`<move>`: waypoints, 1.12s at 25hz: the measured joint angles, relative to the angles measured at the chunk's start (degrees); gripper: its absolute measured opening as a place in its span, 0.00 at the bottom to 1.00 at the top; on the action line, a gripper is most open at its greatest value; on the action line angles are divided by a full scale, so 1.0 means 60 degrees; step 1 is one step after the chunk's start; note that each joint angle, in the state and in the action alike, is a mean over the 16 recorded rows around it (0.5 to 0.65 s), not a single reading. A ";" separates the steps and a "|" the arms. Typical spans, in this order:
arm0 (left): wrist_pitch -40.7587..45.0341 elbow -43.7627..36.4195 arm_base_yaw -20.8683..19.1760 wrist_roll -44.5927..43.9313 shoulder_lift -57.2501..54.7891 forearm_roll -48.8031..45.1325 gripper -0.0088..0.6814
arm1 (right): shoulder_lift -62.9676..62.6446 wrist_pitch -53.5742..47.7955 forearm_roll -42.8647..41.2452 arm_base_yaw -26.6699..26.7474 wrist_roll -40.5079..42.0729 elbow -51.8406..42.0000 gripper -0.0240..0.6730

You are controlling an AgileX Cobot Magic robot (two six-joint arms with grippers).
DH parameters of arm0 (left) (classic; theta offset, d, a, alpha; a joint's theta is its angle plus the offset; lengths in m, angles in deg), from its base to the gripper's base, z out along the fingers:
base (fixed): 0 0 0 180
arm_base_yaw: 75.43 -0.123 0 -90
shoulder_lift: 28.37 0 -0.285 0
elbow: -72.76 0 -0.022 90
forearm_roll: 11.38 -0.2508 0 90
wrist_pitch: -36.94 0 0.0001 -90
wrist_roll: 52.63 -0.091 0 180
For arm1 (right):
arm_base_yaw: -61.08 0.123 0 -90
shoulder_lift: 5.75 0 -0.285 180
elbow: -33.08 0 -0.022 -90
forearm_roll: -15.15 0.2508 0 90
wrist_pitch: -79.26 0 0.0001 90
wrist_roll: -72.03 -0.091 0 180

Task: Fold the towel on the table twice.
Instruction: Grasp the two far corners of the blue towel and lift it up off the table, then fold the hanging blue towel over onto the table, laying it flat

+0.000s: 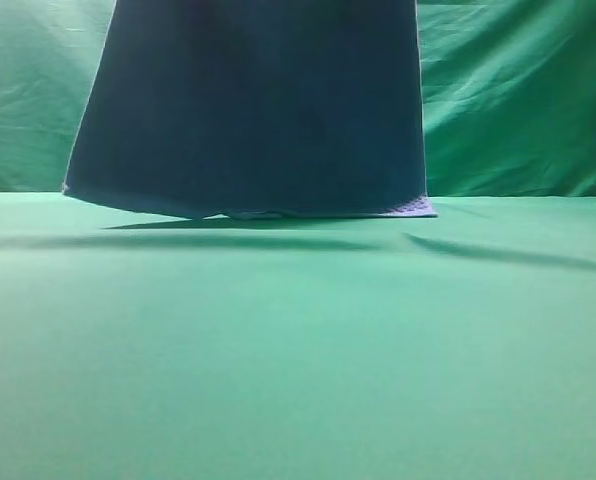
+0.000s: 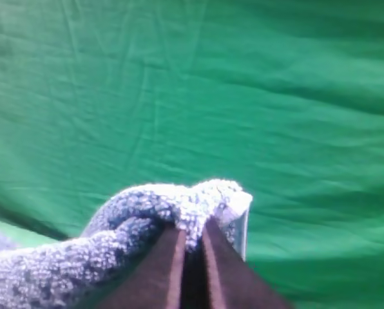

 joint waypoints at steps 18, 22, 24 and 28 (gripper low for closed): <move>0.2617 0.0223 0.0019 0.3164 0.0319 -0.4246 0.01 | -0.1141 -0.4403 -0.0557 -0.0099 0.0004 -0.0292 0.03; 0.2806 -0.0199 0.0056 0.3439 0.0621 -0.4437 0.01 | -0.1511 -0.4506 -0.0330 -0.0120 0.0000 -0.0964 0.03; 0.2753 -0.0608 0.0098 0.3468 0.0844 -0.4392 0.01 | -0.1758 -0.4439 -0.0208 -0.0124 -0.0002 -0.1400 0.03; 0.2357 -0.1818 0.0242 0.3466 0.1482 -0.4257 0.01 | -0.2394 -0.4184 -0.0054 -0.0113 0.0003 -0.2464 0.03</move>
